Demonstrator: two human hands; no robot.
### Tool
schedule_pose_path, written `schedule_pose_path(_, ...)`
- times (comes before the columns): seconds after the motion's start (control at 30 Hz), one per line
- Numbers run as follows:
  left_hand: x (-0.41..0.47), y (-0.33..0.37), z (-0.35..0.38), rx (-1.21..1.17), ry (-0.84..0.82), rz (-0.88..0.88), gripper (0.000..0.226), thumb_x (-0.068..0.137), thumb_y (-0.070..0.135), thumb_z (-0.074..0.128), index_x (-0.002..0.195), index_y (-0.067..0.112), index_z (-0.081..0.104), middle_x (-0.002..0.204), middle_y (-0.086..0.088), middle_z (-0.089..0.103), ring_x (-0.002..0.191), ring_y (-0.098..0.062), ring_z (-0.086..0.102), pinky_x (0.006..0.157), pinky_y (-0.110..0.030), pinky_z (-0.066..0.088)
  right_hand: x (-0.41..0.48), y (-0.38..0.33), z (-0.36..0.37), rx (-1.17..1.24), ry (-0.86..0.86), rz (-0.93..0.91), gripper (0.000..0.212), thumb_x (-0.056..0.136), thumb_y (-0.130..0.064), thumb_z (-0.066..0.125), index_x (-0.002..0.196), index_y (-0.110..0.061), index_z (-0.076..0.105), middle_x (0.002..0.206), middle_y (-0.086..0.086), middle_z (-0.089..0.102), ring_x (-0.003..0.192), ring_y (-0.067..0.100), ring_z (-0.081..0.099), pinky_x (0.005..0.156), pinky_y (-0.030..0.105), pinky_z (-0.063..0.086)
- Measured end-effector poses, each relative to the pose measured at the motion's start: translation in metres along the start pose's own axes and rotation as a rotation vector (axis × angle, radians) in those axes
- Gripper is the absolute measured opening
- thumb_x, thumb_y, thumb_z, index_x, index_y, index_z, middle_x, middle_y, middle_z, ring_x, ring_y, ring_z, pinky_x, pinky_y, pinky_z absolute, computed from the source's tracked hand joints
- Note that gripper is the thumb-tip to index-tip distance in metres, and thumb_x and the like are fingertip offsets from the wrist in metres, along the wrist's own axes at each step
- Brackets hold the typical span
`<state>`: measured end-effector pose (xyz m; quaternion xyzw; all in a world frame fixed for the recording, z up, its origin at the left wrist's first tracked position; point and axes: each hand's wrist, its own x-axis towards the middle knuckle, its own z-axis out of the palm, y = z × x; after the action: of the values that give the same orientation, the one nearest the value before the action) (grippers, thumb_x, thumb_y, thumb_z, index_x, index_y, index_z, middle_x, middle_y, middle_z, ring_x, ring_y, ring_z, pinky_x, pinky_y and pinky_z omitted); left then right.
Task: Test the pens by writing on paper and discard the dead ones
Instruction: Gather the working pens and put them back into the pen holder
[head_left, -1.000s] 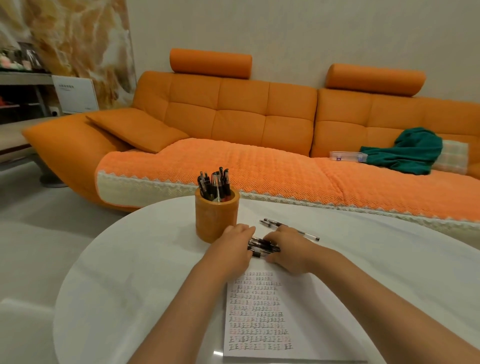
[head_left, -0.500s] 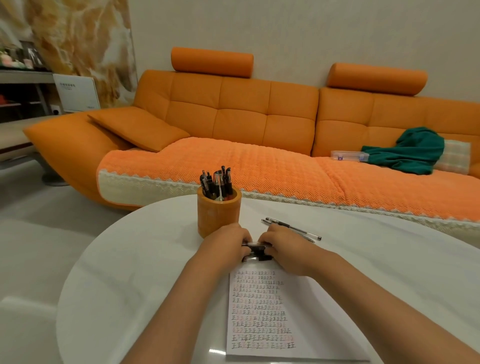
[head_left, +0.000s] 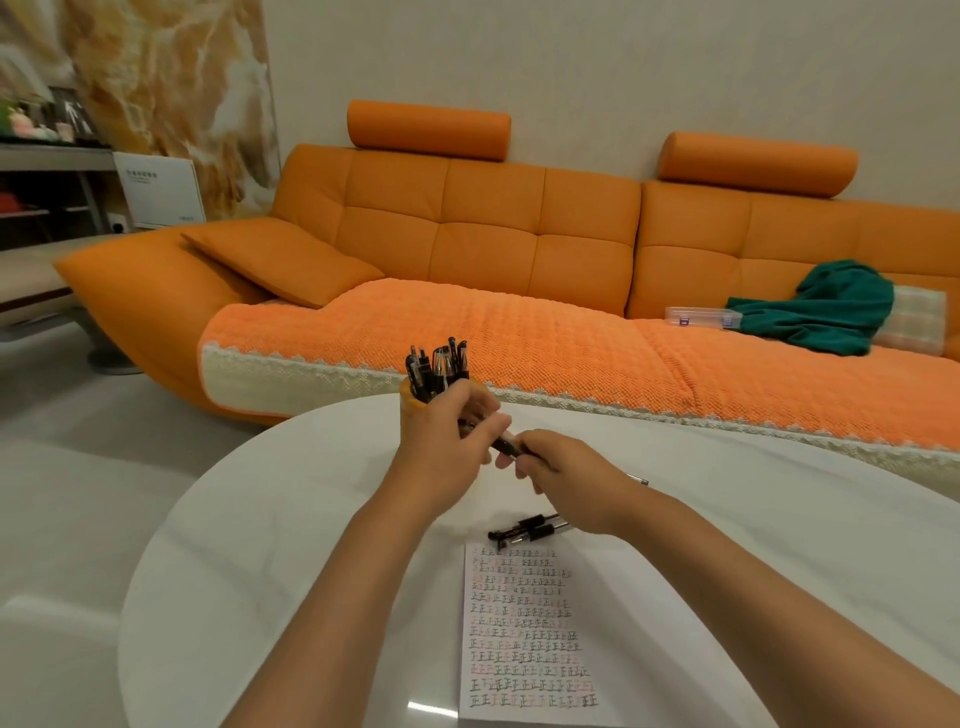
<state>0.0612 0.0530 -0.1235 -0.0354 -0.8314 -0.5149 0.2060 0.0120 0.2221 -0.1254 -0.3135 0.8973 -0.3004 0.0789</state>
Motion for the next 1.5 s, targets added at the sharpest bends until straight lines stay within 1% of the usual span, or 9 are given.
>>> schedule_pose_path(0.13, 0.004, 0.002, -0.005, 0.063, 0.047, 0.067, 0.014, 0.097, 0.025, 0.059, 0.09, 0.036, 0.064, 0.098, 0.013, 0.063, 0.102, -0.019, 0.056, 0.085, -0.037, 0.049, 0.007, -0.023, -0.002, 0.116, 0.001, -0.087, 0.023, 0.103, -0.015, 0.044, 0.12, -0.02, 0.059, 0.097, 0.0, 0.065, 0.087, 0.017, 0.062, 0.089, 0.041, 0.053)
schedule_pose_path(0.3, 0.007, 0.011, -0.023, -0.043, 0.277, 0.177, 0.022, 0.098, 0.025, 0.06, 0.119, 0.029, 0.06, 0.11, 0.009, 0.058, 0.08, -0.003, 0.057, 0.073, -0.019, 0.049, 0.023, -0.056, -0.016, 0.27, 0.093, -0.149, 0.017, 0.101, -0.003, 0.044, 0.096, -0.007, 0.059, 0.076, 0.003, 0.059, 0.069, 0.017, 0.055, 0.072, 0.038, 0.05)
schedule_pose_path(0.43, 0.01, -0.005, -0.044, 0.041, 0.49, 0.132, 0.02, 0.101, 0.02, 0.053, 0.116, 0.032, 0.055, 0.115, 0.007, 0.05, 0.085, 0.002, 0.054, 0.072, -0.01, 0.044, 0.048, -0.074, -0.022, 0.65, 0.306, -0.121, 0.023, 0.104, -0.001, 0.037, 0.113, -0.013, 0.054, 0.083, 0.007, 0.061, 0.073, 0.018, 0.062, 0.077, 0.033, 0.056)
schedule_pose_path(0.6, 0.009, -0.044, -0.042, 0.192, 0.154, -0.119, 0.029, 0.099, 0.024, 0.057, 0.125, 0.035, 0.058, 0.13, 0.009, 0.037, 0.129, -0.013, 0.039, 0.107, -0.033, 0.039, 0.084, -0.091, -0.016, 0.915, 0.511, -0.14, 0.023, 0.106, -0.002, 0.031, 0.106, -0.018, 0.047, 0.082, 0.007, 0.055, 0.071, 0.021, 0.058, 0.079, 0.036, 0.055)
schedule_pose_path(0.77, 0.008, -0.049, -0.042, 0.185, 0.12, -0.085, 0.046, 0.101, 0.022, 0.054, 0.145, 0.029, 0.045, 0.145, 0.01, 0.033, 0.133, -0.01, 0.036, 0.105, -0.026, 0.035, 0.104, -0.097, 0.006, 0.942, 0.562, -0.112, 0.018, 0.107, -0.006, 0.035, 0.106, -0.019, 0.047, 0.082, 0.006, 0.054, 0.071, 0.018, 0.058, 0.075, 0.032, 0.053)
schedule_pose_path(1.03, 0.021, -0.049, -0.052, -0.072, 0.232, -0.201, 0.032, 0.105, 0.025, 0.044, 0.137, 0.029, 0.046, 0.132, 0.01, 0.054, 0.109, -0.003, 0.052, 0.084, -0.02, 0.039, 0.1, -0.082, 0.032, 0.475, 0.434, -0.037, 0.016, 0.099, -0.017, 0.056, 0.11, -0.023, 0.066, 0.109, 0.001, 0.066, 0.106, 0.022, 0.061, 0.096, 0.044, 0.052)
schedule_pose_path(1.17, 0.051, -0.046, -0.064, -0.161, 0.214, -0.256, 0.037, 0.107, 0.026, 0.035, 0.143, 0.025, 0.044, 0.144, 0.002, 0.05, 0.134, -0.017, 0.043, 0.099, -0.028, 0.033, 0.1, -0.075, 0.027, 0.126, 0.423, -0.015, 0.005, 0.089, -0.025, 0.064, 0.088, -0.025, 0.069, 0.095, 0.003, 0.062, 0.092, 0.027, 0.057, 0.082, 0.046, 0.051)
schedule_pose_path(1.33, 0.073, -0.044, -0.06, -0.263, 0.042, -0.284, 0.043, 0.106, 0.02, 0.031, 0.148, 0.021, 0.041, 0.153, -0.003, 0.04, 0.143, -0.022, 0.031, 0.101, -0.031, 0.027, 0.099, -0.068, 0.025, -0.117, 0.396, 0.049, 0.028, 0.085, -0.031, 0.068, 0.062, -0.024, 0.053, 0.064, -0.007, 0.057, 0.079, 0.028, 0.057, 0.066, 0.037, 0.044)
schedule_pose_path(1.5, 0.078, -0.048, -0.054, -0.3, 0.002, -0.25, 0.036, 0.105, 0.013, 0.037, 0.136, 0.016, 0.055, 0.134, -0.003, 0.056, 0.119, -0.015, 0.052, 0.077, -0.012, 0.043, 0.103, -0.067, 0.022, -0.094, 0.39, -0.041, 0.018, 0.09, -0.041, 0.062, 0.073, -0.036, 0.06, 0.061, -0.008, 0.057, 0.07, 0.018, 0.056, 0.065, 0.034, 0.04)
